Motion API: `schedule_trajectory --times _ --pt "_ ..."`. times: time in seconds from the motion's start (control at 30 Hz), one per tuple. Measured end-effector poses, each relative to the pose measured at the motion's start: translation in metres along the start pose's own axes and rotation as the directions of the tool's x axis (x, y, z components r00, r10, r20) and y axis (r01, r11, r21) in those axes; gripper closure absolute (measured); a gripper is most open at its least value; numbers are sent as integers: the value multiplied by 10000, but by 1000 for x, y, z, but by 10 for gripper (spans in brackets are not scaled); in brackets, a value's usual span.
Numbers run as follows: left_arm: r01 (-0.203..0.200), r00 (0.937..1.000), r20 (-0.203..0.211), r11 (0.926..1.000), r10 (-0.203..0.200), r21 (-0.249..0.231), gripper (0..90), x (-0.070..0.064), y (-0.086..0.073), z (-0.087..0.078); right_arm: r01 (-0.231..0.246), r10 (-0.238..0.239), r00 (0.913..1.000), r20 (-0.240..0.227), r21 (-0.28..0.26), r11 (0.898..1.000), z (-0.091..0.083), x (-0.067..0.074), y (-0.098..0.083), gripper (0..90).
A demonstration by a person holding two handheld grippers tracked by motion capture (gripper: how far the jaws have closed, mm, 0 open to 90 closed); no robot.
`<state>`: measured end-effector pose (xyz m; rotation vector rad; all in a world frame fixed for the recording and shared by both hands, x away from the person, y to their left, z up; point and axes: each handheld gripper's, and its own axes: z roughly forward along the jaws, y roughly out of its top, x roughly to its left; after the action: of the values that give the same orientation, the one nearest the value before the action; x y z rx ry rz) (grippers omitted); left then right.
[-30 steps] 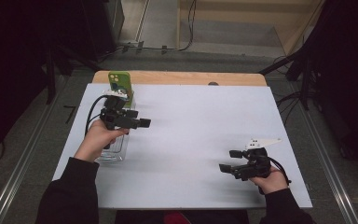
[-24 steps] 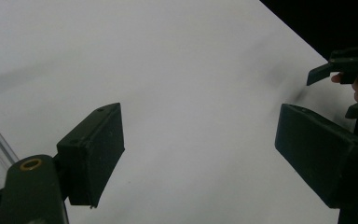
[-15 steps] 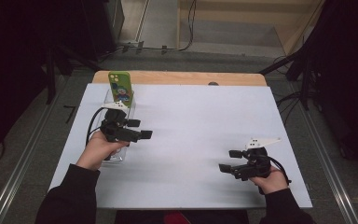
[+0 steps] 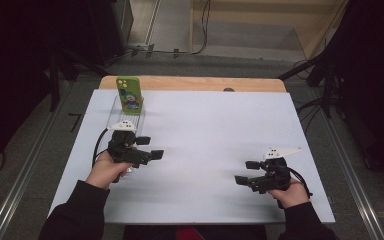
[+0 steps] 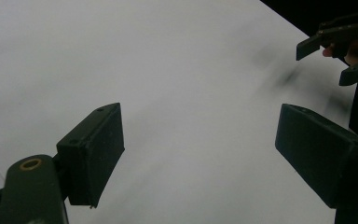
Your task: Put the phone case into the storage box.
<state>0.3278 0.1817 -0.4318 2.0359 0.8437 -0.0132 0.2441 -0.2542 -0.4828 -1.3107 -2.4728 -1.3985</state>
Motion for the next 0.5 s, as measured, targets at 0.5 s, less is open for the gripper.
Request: schedule_trajectory --times 0.5 --pt "-545 9985 -10 9985 545 -106 158 -10 -28 -7 69 -69 10000 -10 -16 10000 0 0 0 170"
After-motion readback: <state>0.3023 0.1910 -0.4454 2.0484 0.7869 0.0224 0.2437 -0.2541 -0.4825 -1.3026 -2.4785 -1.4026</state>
